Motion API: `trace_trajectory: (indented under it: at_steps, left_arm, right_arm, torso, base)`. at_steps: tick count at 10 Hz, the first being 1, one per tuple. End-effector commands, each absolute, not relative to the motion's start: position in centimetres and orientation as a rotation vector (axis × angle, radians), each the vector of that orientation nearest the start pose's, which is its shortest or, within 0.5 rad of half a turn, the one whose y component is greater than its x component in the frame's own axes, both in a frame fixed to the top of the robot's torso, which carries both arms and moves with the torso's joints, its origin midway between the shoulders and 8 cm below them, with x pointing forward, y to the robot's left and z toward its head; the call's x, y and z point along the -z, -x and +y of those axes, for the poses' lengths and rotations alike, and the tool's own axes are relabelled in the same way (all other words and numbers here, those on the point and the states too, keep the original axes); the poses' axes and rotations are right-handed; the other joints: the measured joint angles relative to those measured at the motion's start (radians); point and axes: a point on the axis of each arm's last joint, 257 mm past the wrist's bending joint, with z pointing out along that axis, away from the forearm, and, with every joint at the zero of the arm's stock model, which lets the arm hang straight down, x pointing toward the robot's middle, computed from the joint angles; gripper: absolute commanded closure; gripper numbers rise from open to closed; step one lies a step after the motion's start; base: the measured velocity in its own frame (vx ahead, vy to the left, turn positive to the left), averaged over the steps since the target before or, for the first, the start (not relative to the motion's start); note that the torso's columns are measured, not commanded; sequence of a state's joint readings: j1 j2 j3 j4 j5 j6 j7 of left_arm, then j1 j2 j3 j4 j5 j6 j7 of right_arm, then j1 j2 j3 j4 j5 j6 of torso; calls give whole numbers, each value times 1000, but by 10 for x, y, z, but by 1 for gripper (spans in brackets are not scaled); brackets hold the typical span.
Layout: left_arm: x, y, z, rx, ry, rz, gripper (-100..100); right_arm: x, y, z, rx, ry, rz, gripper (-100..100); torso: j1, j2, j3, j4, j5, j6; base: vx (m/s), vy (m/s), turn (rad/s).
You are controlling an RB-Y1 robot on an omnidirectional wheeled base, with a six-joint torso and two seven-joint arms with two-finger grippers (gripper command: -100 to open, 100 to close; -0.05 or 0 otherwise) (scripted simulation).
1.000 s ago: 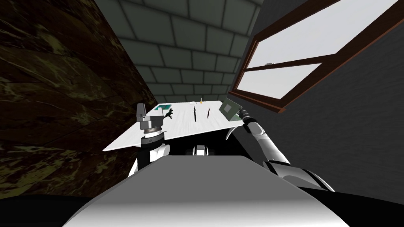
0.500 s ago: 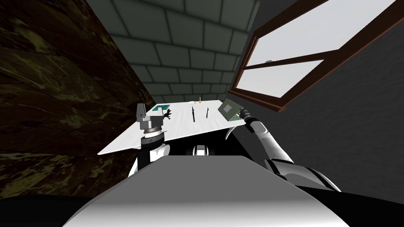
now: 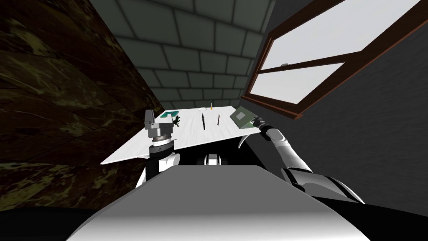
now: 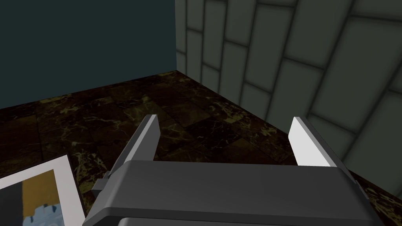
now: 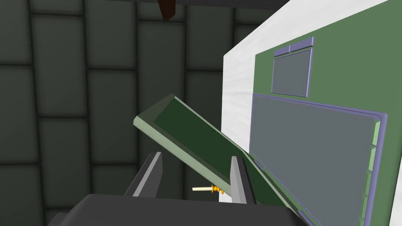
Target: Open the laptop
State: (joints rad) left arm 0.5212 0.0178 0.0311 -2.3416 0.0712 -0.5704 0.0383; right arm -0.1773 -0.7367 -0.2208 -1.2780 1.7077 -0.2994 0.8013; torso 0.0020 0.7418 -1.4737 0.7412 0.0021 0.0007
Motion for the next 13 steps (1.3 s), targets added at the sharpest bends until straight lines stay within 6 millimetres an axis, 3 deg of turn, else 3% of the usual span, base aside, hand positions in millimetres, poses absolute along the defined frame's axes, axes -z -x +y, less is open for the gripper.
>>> trace_trajectory:
  at_steps: [1,5,6,9,10,13]
  left_arm:
    - [-58,-314,292,1370,602,494,0]
    - [-58,-314,292,1370,602,494,0]
    - [-58,-314,292,1370,603,494,0]
    - [-58,-314,292,1370,603,494,0]
    - [-58,-314,292,1370,602,494,0]
    - [-58,-314,292,1371,603,494,0]
  right_arm:
    - [153,-568,-528,1127,1210,1420,100]
    - [163,-567,-531,1038,1158,1475,100]
    - [178,-565,-529,958,1107,1523,100]
    - [190,-563,-526,885,1054,1564,100]
    - [170,-565,-537,903,1074,1548,-100]
    - [143,-565,-553,898,1079,1544,-100]
  torso:
    - [-1,0,0,0,0,0]
    - [-1,-1,0,0,0,0]
    - [1,0,0,0,0,0]
    - [-2,-3,-2,-2,-2,0]
    - [-1,-4,-2,-3,-2,-1]
    - [2,-5,-3,-3,-1,-1]
  base:
    - [11,-53,9]
    - [11,-43,5]
    - [3,-67,35]
    - [4,-73,23]
    - [-2,14,-22]
    - [12,80,-28]
